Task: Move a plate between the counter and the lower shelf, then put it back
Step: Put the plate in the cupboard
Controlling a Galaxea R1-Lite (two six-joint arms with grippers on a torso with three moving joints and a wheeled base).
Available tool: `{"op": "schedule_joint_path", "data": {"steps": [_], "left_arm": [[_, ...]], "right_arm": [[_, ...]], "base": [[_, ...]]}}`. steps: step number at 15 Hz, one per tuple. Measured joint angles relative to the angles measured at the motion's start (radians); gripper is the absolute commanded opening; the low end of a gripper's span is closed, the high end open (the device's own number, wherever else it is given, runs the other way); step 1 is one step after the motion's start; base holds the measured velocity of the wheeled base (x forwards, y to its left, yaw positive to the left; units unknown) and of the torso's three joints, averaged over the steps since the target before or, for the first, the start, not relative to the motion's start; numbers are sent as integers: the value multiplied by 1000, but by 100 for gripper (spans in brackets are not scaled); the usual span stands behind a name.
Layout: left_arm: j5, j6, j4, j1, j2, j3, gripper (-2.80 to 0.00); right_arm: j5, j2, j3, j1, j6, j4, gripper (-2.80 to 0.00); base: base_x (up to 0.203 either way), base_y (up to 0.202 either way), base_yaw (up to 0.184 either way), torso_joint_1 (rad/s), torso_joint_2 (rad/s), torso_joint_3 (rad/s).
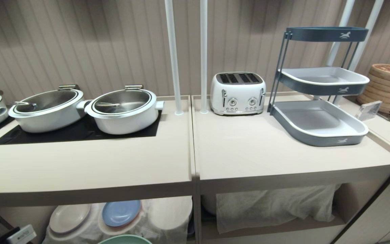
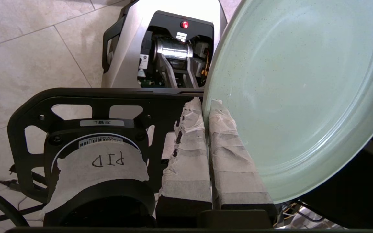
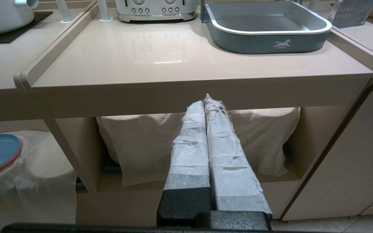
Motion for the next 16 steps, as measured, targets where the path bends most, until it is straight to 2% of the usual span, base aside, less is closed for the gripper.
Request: {"op": "schedule_joint_path", "data": {"steps": [6,16], "left_arm": [[-2,-1,-1,0,10,0,-280],[8,-5,-7,2,44,-8,-280]], "right_arm": [[0,0,0,0,1,0,-280],[1,0,0,0,1,0,-280]], "base": [[0,0,0,-94,198,103],[0,0,0,-140,300,154]]}}
